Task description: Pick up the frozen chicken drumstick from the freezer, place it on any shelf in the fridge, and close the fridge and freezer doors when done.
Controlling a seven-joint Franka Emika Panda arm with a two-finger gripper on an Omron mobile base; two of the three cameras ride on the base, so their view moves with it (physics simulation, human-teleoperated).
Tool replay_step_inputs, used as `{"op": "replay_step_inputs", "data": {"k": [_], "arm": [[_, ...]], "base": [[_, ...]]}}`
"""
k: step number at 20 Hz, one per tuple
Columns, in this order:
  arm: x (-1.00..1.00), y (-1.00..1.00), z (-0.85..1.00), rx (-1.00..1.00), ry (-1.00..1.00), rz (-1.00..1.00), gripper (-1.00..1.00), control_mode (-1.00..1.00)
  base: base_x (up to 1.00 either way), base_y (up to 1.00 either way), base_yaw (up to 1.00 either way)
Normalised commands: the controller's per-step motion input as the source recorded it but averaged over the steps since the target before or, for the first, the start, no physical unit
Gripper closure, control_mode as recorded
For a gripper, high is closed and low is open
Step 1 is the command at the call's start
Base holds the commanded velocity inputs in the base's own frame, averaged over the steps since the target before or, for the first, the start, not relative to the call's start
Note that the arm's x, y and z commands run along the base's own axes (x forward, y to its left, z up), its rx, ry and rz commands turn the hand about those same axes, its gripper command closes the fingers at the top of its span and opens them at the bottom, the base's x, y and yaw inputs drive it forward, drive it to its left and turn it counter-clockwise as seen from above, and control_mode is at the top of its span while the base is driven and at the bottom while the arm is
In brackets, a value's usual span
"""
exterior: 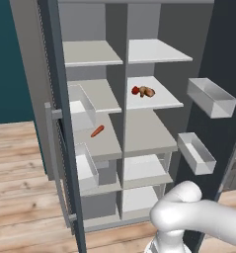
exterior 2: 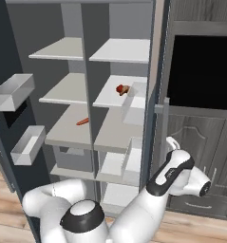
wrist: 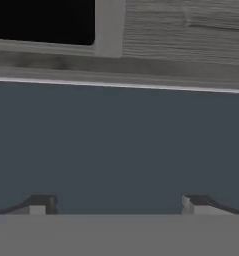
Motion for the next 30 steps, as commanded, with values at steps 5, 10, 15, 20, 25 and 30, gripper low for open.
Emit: {"op": "replay_step_inputs", "data": {"k": [5,10,15,20,25,30], "arm": [[0.0,0.66,0.0,-0.06,-0.17,0.22,-1.0,-1.0],[0.07,0.59,0.0,-0.01,-0.13,0.16,-1.0,-1.0],[0.32,0.63,0.0,0.0,-0.04,0.09,-1.0,-1.0],[0.47,0.68,0.0,0.0,0.0,0.02,-1.0,-1.0],[0.55,0.78,0.0,0.0,0.0,-0.03,-1.0,-1.0],[0.58,0.82,0.0,-0.01,0.0,-0.21,-1.0,-1.0]], "base": [[0.0,0.0,0.0],[0.0,0.0,0.0],[0.0,0.0,0.0],[0.0,0.0,0.0],[0.0,0.0,0.0],[0.0,0.0,0.0]]}}
